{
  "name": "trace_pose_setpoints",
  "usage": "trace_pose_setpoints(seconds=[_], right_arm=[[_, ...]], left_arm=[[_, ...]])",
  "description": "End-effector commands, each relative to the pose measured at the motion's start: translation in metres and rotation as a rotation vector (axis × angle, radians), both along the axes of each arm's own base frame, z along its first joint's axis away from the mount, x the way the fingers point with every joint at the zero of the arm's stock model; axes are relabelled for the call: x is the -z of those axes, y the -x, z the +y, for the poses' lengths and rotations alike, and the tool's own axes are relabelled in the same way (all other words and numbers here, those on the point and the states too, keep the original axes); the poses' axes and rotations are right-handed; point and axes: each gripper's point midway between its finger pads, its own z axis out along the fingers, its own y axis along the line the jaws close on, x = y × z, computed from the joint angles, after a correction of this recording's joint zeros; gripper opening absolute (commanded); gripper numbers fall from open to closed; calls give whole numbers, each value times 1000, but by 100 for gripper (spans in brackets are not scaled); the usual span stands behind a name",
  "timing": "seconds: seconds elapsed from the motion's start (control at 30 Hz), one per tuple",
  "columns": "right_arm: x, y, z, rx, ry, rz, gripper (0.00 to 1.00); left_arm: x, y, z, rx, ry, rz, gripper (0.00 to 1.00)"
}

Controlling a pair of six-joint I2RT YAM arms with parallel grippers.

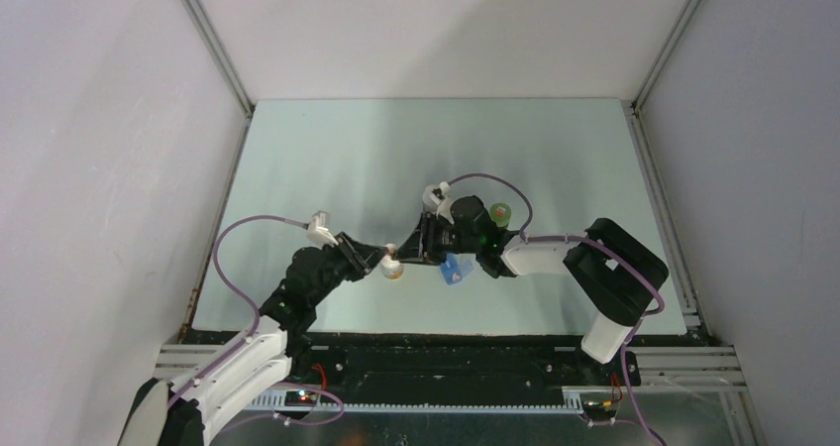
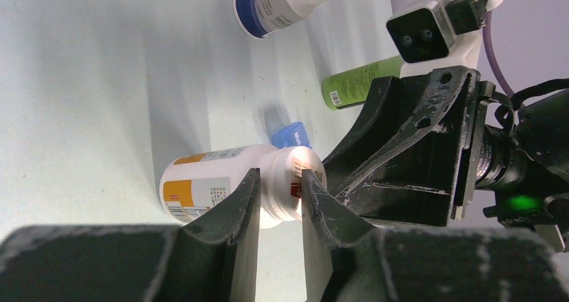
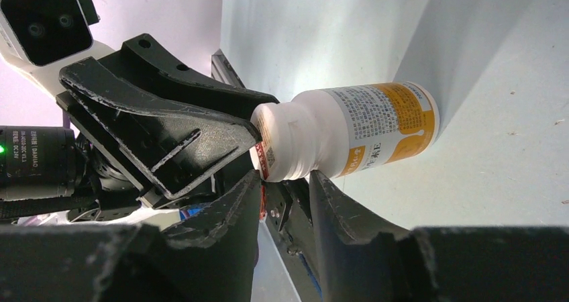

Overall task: Sort the pills into containers
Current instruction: Close the lid of the pill bottle.

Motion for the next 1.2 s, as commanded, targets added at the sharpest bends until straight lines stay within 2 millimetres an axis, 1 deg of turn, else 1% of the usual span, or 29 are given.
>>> trace_pose_setpoints(seconds=[0.0, 0.17, 0.23, 0.27, 0.33, 0.47, 0.53, 0.63, 0.7, 0.73, 0.77, 0.8, 0.87, 0.93, 1.0, 1.1, 1.17], right_arm=[[45, -8, -7, 65, 139, 7, 37], [50, -12, -8, 110, 151, 36, 31], [52, -14, -8, 123, 153, 46, 28], [53, -15, -9, 129, 157, 46, 27], [56, -15, -10, 135, 167, 56, 23], [59, -16, -12, 142, 179, 63, 10], [61, -16, -13, 143, 184, 63, 0], [63, -16, -12, 143, 184, 65, 0], [60, -15, -10, 136, 168, 66, 0], [57, -15, -8, 139, 157, 69, 10], [55, -15, -8, 141, 150, 70, 15], [51, -16, -7, 147, 141, 74, 28], [43, -16, -6, 159, 122, 83, 39], [37, -18, -5, 174, 106, 96, 45], [33, -19, -4, 187, 90, 113, 47], [28, -21, -2, 194, 72, 121, 47], [31, -21, -2, 193, 95, 127, 45]], left_arm=[[15, 25, -17, 129, 23, 67, 11], [20, 26, -16, 129, 20, 74, 7], [21, 25, -16, 127, 19, 74, 5], [22, 26, -15, 126, 17, 76, 2], [24, 26, -15, 124, 17, 76, 0], [27, 27, -14, 122, 22, 74, 0], [29, 27, -13, 117, 25, 73, 0], [34, 27, -11, 105, 23, 66, 0], [39, 27, -8, 97, 4, 66, 0], [42, 28, -7, 94, -5, 72, 0], [42, 28, -6, 92, -11, 71, 0], [43, 28, -6, 90, -14, 75, 0], [42, 27, -4, 80, -18, 71, 0], [43, 26, -3, 74, -25, 71, 0], [43, 25, -2, 71, -30, 70, 0], [43, 25, -2, 70, -33, 73, 0], [44, 25, -2, 70, -33, 76, 0]])
